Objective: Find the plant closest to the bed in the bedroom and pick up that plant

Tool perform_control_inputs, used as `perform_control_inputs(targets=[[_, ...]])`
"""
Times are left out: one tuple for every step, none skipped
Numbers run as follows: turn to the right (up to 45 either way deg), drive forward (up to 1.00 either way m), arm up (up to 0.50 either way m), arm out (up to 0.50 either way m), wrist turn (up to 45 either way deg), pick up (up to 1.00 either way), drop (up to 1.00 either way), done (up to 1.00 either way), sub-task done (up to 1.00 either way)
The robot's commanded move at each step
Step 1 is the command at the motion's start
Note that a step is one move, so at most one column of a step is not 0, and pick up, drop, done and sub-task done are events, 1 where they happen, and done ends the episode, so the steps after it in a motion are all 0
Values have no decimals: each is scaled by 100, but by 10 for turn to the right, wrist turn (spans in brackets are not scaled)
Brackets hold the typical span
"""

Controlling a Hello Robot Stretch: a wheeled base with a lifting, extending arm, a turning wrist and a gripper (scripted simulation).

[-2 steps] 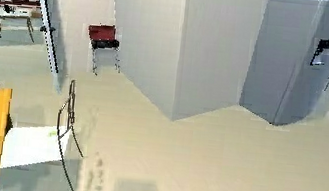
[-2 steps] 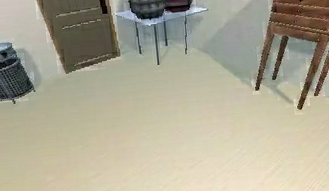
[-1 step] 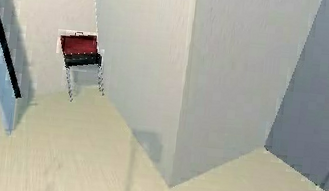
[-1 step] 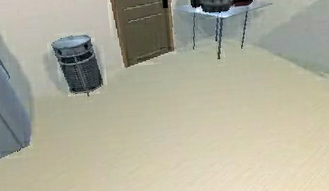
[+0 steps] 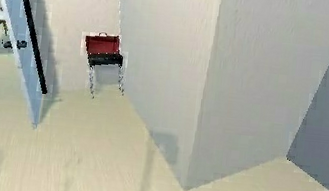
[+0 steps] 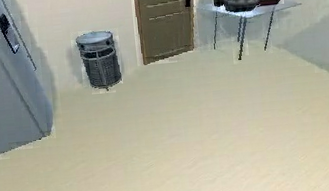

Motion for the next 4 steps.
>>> perform_control_inputs(targets=[[0, 60, 0, 0, 0, 0, 0, 0, 0], [-450, 0, 0, 0, 0, 0, 0, 0, 0], [-180, 0, 0, 0, 0, 0, 0, 0, 0], [0, 100, 0, 0, 0, 0, 0, 0, 0]])
